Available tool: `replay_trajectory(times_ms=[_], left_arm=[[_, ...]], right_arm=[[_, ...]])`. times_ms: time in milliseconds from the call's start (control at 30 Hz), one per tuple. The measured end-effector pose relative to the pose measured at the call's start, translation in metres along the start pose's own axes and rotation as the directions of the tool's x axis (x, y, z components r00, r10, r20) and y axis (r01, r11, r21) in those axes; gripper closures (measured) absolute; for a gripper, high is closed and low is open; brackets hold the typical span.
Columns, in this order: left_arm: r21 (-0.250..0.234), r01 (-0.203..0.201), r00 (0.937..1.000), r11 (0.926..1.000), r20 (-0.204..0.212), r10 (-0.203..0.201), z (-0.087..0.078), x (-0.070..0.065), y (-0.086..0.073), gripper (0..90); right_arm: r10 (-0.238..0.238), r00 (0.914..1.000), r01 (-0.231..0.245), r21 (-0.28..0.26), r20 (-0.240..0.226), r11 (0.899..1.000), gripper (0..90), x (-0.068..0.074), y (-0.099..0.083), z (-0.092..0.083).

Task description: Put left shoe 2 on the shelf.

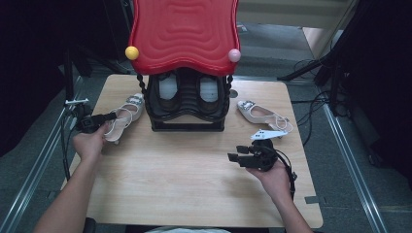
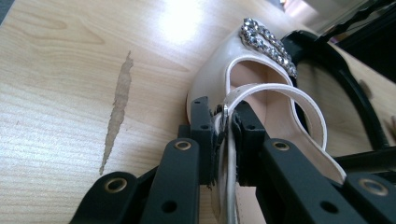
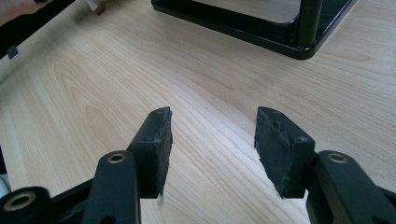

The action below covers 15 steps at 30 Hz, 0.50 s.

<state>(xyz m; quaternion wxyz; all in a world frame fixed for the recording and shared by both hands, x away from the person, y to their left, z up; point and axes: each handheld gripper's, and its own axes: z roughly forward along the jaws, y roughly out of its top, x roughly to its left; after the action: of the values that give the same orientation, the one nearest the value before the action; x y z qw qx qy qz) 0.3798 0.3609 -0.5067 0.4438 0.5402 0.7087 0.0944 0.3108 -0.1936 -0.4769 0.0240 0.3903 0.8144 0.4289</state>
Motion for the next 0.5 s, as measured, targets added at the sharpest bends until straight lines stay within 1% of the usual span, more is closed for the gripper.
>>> replay_trajectory(times_ms=[100,167,200,233,267,333,500], left_arm=[[-0.017,0.010,0.9998,0.9998,0.016,-0.009,-0.004,-0.002,0.001,82.1],[-0.022,0.025,0.9992,0.9994,0.033,-0.025,-0.005,-0.003,0.003,82.1],[-0.017,0.021,0.9990,0.9996,0.039,-0.021,-0.004,-0.003,0.004,82.0],[-0.020,0.015,0.9993,0.9997,0.035,-0.014,-0.004,-0.004,0.005,82.1],[-0.017,-0.004,0.9996,0.9998,0.028,0.004,-0.004,-0.006,0.007,82.1],[-0.009,-0.016,0.9995,0.9998,0.026,0.016,-0.005,-0.008,0.011,82.1],[-0.023,-0.008,0.9989,0.9997,0.045,0.010,-0.007,-0.014,0.022,82.0]], right_arm=[[-0.003,1.0000,0.003,-0.002,0.000,1.000,47.8,0.000,0.000,0.000],[0.002,1.0000,-0.002,0.000,-0.001,1.000,47.6,0.000,0.000,0.000],[0.003,1.0000,-0.003,0.000,-0.003,1.000,47.6,0.000,0.000,0.000],[0.002,1.0000,-0.002,-0.001,-0.002,1.000,47.6,0.000,0.000,0.000],[0.002,1.0000,-0.002,-0.002,-0.002,1.000,47.5,0.000,0.000,0.000],[0.002,1.0000,-0.002,-0.003,-0.001,1.000,47.4,0.000,0.000,-0.001],[0.000,1.0000,0.000,-0.008,-0.001,1.000,47.2,0.000,0.000,-0.002]])
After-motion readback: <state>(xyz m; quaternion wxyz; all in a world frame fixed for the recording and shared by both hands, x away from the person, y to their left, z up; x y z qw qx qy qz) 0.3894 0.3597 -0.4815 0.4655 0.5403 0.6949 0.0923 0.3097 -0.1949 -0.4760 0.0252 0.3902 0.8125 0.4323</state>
